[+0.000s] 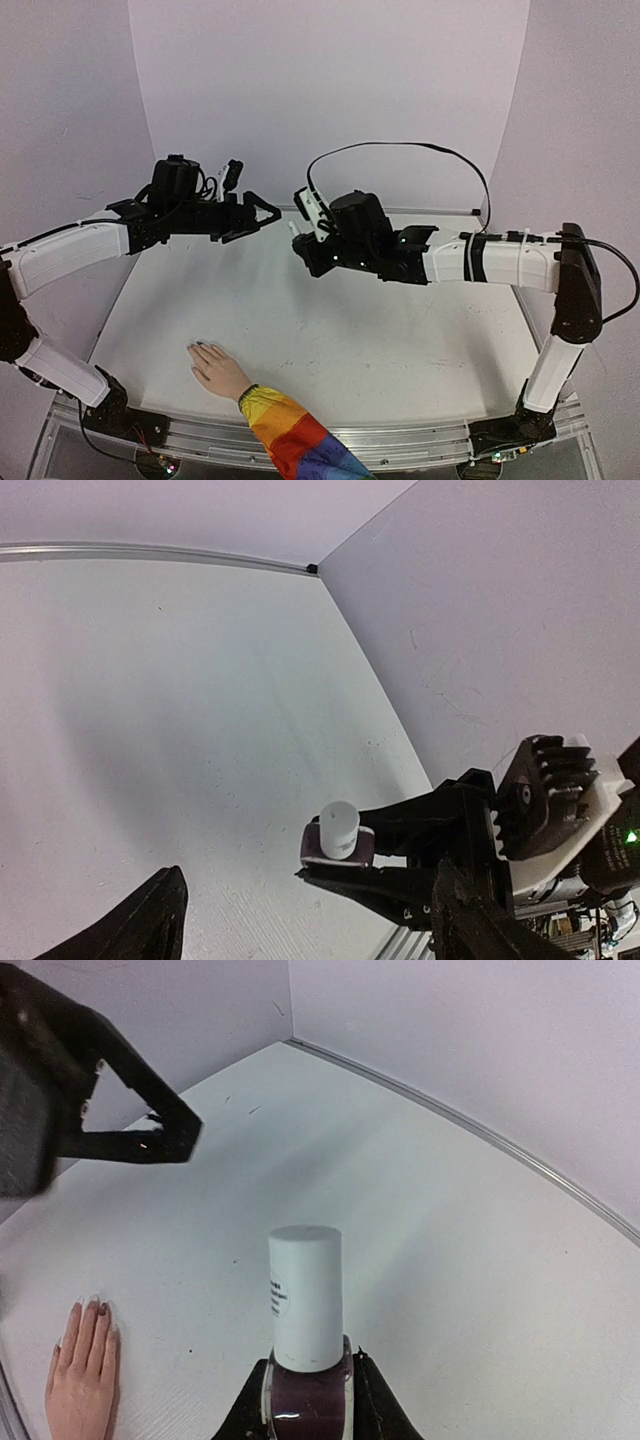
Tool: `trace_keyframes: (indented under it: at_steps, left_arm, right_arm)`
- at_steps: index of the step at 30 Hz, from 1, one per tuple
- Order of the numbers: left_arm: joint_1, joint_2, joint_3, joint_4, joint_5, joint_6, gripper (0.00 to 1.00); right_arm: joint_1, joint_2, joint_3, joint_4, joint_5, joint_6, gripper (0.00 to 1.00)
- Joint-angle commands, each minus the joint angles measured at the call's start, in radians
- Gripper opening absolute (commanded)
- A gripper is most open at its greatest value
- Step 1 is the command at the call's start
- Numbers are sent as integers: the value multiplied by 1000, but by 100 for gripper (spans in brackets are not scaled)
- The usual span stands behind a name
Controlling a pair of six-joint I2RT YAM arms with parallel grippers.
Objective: Paint the nails
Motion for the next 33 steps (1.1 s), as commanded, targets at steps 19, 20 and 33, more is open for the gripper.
trace_keyframes:
  at_steps: [19, 20, 33]
  left_arm:
    - [-127, 64, 80, 46, -45, 27, 27]
    - [-129, 63, 80, 45, -40, 36, 21]
    - [-154, -17, 69, 265, 481, 210, 0]
  right_arm:
    - [59, 29, 108, 56, -77, 9, 0]
    - [58, 19, 99, 65, -89, 9, 0]
    - [-50, -218, -108, 349, -1071, 24, 0]
